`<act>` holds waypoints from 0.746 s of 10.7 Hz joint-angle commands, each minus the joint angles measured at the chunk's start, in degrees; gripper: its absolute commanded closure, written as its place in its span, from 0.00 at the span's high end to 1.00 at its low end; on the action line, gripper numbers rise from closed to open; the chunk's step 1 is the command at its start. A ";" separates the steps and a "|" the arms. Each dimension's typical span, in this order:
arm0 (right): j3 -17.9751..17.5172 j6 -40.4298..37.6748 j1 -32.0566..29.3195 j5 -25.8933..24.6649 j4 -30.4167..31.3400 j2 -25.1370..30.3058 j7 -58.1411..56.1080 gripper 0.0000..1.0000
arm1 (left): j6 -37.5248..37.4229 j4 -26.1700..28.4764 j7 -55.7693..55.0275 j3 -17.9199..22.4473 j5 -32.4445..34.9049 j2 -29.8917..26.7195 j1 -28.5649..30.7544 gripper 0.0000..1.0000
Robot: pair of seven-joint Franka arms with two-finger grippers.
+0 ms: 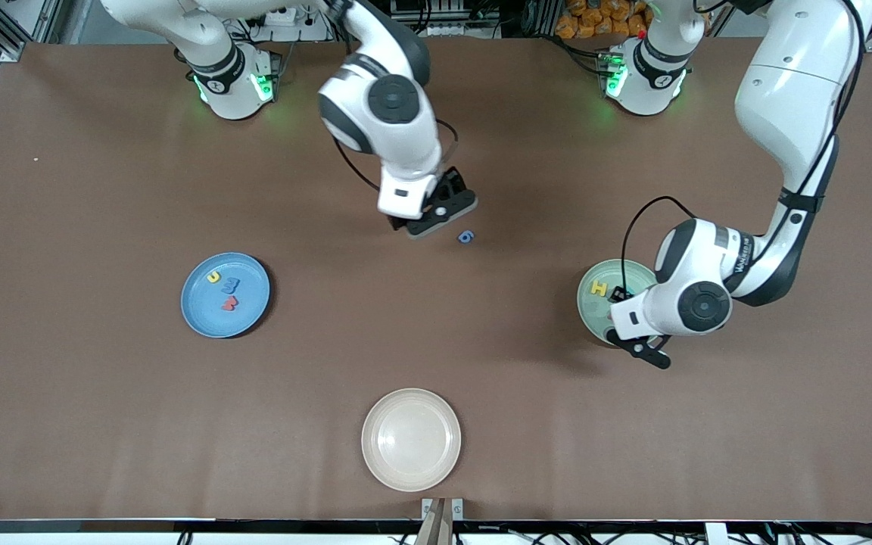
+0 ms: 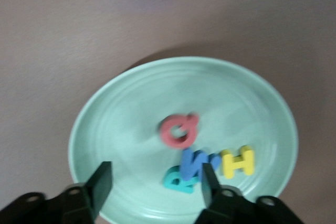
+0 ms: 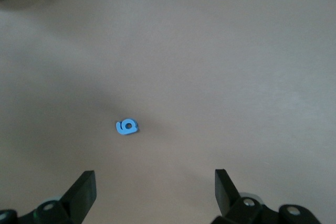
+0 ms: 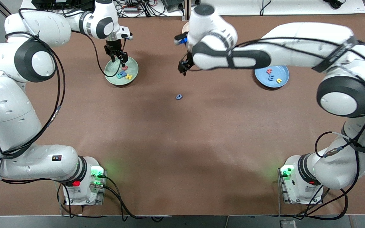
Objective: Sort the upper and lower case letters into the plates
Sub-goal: 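Lower the right gripper onto the blue 6 while the left gripper withdraws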
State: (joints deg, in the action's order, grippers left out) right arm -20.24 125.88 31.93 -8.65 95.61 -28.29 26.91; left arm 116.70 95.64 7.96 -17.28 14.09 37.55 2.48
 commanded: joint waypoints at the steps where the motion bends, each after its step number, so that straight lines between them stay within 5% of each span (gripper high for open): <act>1: -0.16 3.05 4.17 -6.27 -2.44 -6.67 7.96 1.00 | 0.11 0.16 1.00 -0.48 0.14 -0.81 1.12 1.00; 3: -0.07 2.88 7.52 -6.73 -7.17 -11.07 12.01 1.00 | 0.28 -1.15 0.39 -0.48 -0.29 -1.16 1.82 1.00; 8: 0.20 2.96 10.61 -17.26 -11.41 -18.46 14.93 1.00 | 0.19 -6.16 -13.97 -1.00 -4.07 -2.56 4.47 1.00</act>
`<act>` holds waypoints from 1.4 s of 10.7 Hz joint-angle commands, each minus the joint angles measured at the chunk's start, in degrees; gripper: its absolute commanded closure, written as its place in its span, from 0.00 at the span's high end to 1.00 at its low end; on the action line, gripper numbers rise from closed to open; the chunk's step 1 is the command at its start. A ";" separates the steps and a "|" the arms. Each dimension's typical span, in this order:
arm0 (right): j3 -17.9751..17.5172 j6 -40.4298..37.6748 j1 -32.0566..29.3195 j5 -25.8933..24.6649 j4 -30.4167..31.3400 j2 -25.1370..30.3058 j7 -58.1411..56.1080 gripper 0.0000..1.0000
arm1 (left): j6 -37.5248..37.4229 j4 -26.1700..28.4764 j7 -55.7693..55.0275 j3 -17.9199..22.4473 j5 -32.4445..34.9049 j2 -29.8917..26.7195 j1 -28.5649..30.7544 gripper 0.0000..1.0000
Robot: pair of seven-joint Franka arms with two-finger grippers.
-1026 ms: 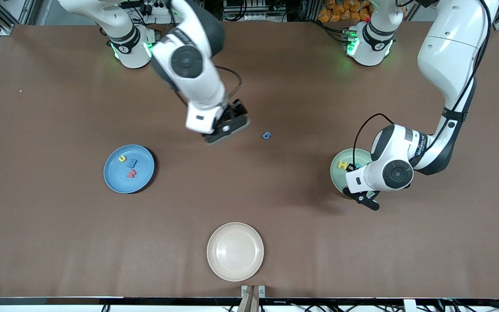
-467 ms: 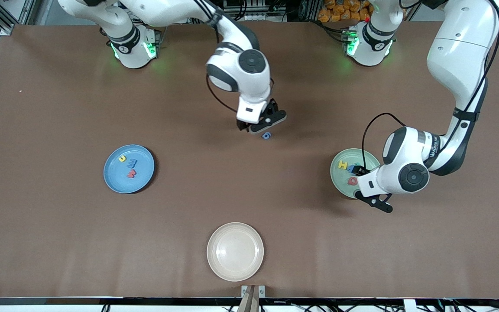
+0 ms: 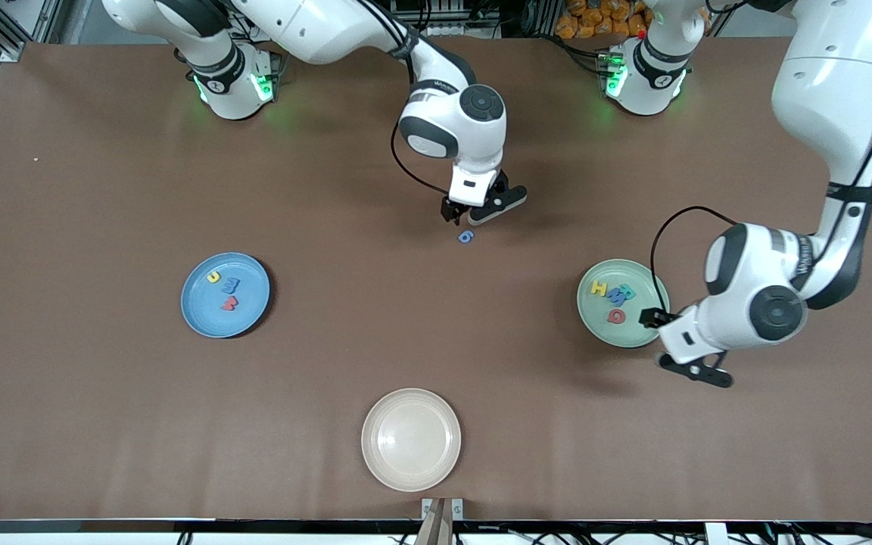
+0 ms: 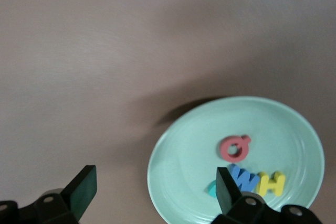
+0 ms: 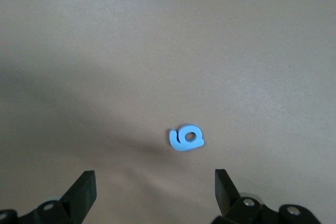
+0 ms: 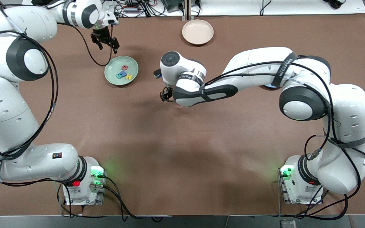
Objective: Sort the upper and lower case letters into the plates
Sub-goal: 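Lower the right gripper onto the blue 6 while the left gripper withdraws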
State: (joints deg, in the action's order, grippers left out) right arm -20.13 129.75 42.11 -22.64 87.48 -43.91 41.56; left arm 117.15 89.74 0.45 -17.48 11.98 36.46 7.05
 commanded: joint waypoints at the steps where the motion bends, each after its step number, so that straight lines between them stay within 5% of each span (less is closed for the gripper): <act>1: 0.17 -0.82 -0.27 -4.94 -3.28 -3.46 -2.34 0.98 | -0.69 -0.70 -10.61 -0.89 -1.53 -2.44 -0.63 1.00; 15: 0.35 1.73 -2.30 -3.99 -2.93 -6.37 -9.84 0.85 | -15.52 -1.15 -11.26 -0.45 -7.06 -28.54 0.77 1.00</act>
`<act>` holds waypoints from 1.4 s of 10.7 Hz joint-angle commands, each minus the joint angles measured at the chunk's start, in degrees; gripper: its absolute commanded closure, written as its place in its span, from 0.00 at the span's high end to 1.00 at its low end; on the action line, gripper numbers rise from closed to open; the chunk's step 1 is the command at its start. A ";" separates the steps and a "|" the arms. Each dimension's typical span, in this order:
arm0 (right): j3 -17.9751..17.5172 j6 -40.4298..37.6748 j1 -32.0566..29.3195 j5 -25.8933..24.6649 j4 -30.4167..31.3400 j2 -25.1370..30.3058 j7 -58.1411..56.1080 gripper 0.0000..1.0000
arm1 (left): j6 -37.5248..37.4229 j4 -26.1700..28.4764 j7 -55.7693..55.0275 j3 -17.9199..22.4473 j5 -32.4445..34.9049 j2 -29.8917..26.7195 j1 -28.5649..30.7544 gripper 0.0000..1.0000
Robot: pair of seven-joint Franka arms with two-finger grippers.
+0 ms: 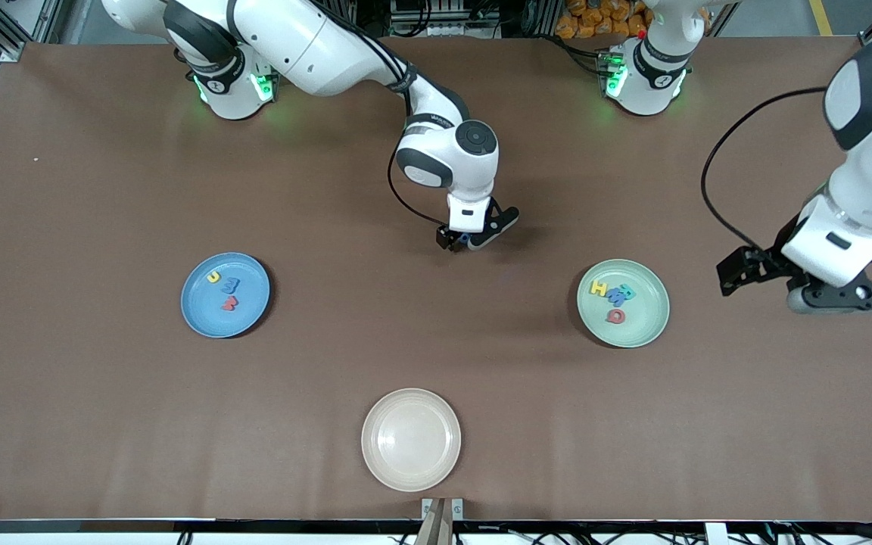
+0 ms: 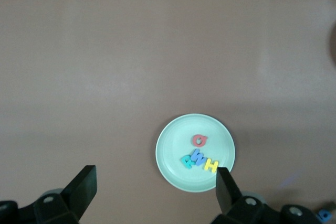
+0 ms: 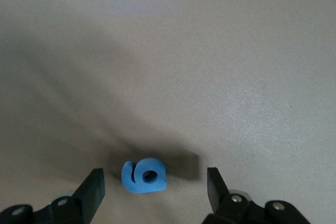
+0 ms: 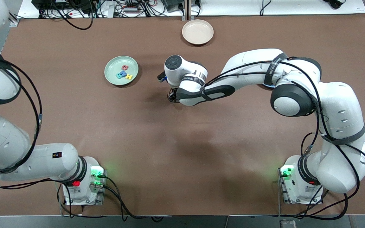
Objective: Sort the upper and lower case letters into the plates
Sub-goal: 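Close the right gripper on the blue 6 and lift it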
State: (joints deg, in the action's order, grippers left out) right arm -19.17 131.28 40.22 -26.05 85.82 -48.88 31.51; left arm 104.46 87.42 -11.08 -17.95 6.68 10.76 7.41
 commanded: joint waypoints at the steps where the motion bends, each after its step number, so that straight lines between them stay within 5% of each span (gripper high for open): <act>1: -0.61 0.12 -0.41 -0.58 -1.26 -1.39 0.13 0.84 | -5.03 1.17 0.27 -0.50 -1.76 -3.63 0.32 1.00; 6: -0.61 0.29 -0.41 -0.67 -1.26 -1.65 0.31 0.59 | -12.00 1.43 1.93 -3.14 -0.10 -5.31 -0.73 1.00; 9: -0.61 0.73 -0.32 -0.67 -1.26 -1.57 0.22 0.27 | -19.81 1.26 8.76 -8.48 -0.80 -5.83 -0.38 1.00; 11: -0.61 0.55 -0.50 -0.32 -1.18 -0.61 1.35 0.05 | -19.91 1.26 3.39 -11.22 -1.32 -6.71 -0.12 1.00; 13: -2.27 -0.93 -2.42 0.82 -1.09 2.11 2.41 0.00 | -19.65 1.26 -4.01 -10.53 -7.98 -6.28 1.28 1.00; 15: -2.45 -6.45 -5.40 8.78 -1.00 7.28 1.72 0.00 | -19.47 1.17 -3.96 -10.61 -8.70 -5.93 4.53 1.00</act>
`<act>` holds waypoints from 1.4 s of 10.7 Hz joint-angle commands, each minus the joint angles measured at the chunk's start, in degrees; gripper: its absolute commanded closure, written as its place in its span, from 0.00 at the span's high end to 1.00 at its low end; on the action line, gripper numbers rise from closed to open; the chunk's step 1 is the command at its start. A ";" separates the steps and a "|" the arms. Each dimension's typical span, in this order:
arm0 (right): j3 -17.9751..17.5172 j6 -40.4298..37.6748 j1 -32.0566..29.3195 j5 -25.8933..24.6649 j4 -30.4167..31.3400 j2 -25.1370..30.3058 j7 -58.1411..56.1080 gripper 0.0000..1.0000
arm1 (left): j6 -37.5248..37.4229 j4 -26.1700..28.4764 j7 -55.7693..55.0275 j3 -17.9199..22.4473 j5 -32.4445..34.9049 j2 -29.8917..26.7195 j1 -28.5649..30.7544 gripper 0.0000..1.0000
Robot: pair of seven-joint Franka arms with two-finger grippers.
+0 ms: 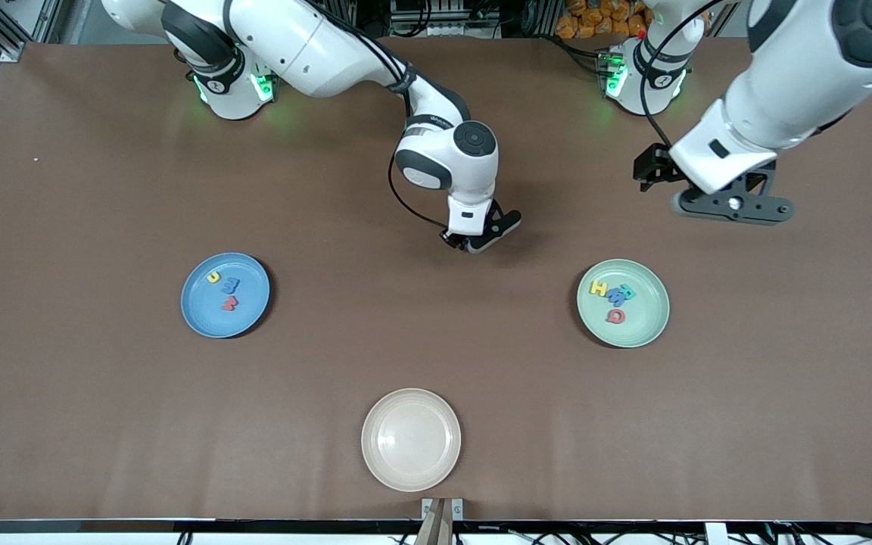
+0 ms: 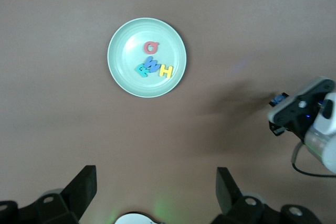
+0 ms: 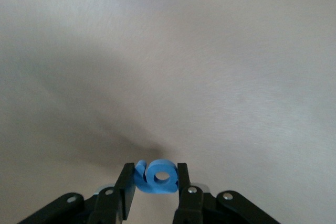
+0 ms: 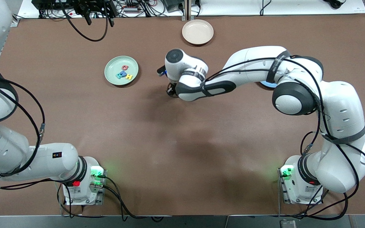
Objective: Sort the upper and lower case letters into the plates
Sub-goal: 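Close the right gripper on the blue 6 and lift it, then carry the blue 6 to the blue plate and open the right gripper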
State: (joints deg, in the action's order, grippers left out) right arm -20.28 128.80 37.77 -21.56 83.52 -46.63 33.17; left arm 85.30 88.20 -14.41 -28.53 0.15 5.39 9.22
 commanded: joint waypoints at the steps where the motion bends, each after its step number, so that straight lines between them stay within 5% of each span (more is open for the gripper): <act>1: -1.43 -7.04 -5.05 8.07 1.90 8.80 -0.38 0.00 | -0.05 0.40 -0.44 -0.03 -3.39 0.14 3.43 1.00; 4: -1.25 -14.43 -15.93 18.54 8.12 20.57 -9.94 0.00 | 0.04 0.49 0.26 -0.03 -3.41 0.24 3.44 1.00; 7: 0.23 -22.45 -27.89 18.92 16.99 26.93 -14.53 0.00 | 0.13 0.40 4.02 1.19 -2.79 3.66 3.79 1.00; 10: 6.89 -18.00 -33.54 18.13 25.62 25.89 -17.07 0.00 | 0.12 -0.39 4.74 1.64 -2.70 4.10 3.53 1.00; 13: 14.46 -14.74 -34.43 18.65 25.81 22.13 -23.84 0.00 | 0.04 -0.22 4.92 1.29 0.54 4.46 2.91 1.00; 15: 14.92 -12.44 -34.34 19.01 25.81 20.27 -23.85 0.00 | 0.13 -0.22 4.92 1.11 0.46 5.07 2.82 1.00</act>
State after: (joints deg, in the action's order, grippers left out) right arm -5.08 115.12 3.23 -3.82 109.25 -25.46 9.72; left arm 85.60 88.55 -10.54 -26.94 -0.87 9.89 12.09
